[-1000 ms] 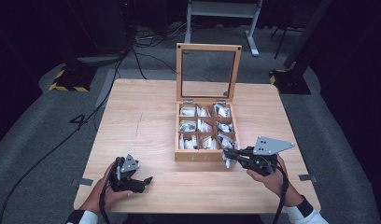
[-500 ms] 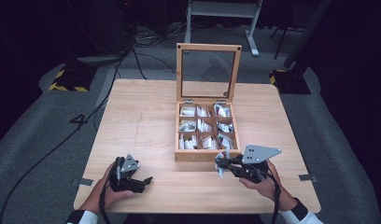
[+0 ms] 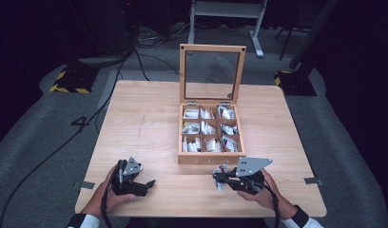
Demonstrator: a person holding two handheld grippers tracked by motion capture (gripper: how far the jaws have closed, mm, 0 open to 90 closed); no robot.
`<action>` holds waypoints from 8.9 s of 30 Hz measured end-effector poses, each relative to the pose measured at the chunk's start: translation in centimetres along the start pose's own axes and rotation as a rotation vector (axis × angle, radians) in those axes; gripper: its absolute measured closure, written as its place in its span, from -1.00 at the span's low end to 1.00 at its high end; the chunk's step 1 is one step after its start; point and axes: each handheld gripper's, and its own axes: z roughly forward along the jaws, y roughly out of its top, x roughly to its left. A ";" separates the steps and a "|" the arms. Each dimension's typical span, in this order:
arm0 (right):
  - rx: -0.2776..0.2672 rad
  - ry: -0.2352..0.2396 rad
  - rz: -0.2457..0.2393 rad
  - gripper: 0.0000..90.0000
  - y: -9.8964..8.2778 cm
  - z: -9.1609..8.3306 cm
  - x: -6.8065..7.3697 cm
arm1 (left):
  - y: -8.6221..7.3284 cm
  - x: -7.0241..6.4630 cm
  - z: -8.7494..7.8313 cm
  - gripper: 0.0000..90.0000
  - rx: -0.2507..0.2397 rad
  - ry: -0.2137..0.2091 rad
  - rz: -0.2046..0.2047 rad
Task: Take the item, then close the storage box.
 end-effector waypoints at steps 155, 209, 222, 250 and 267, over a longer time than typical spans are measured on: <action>-0.020 -0.544 0.366 -0.21 3.1 -1.8 -24.4 | 25.1 8.3 9.0 -0.52 -0.127 0.120 -0.108; -0.048 -0.491 0.490 -0.15 4.5 2.1 -28.1 | 26.8 10.1 11.2 -0.06 -0.146 0.087 -0.247; -0.073 -0.487 0.444 -0.04 5.4 0.1 -26.5 | 26.5 9.3 8.3 0.10 -0.236 0.074 -0.207; -0.131 -0.480 0.385 0.09 4.7 -2.9 -23.4 | 25.2 7.0 4.4 0.31 -0.282 0.084 -0.114; -0.148 -0.463 0.318 0.06 4.5 -4.1 -20.7 | 24.0 5.3 2.5 0.28 -0.270 0.073 -0.045</action>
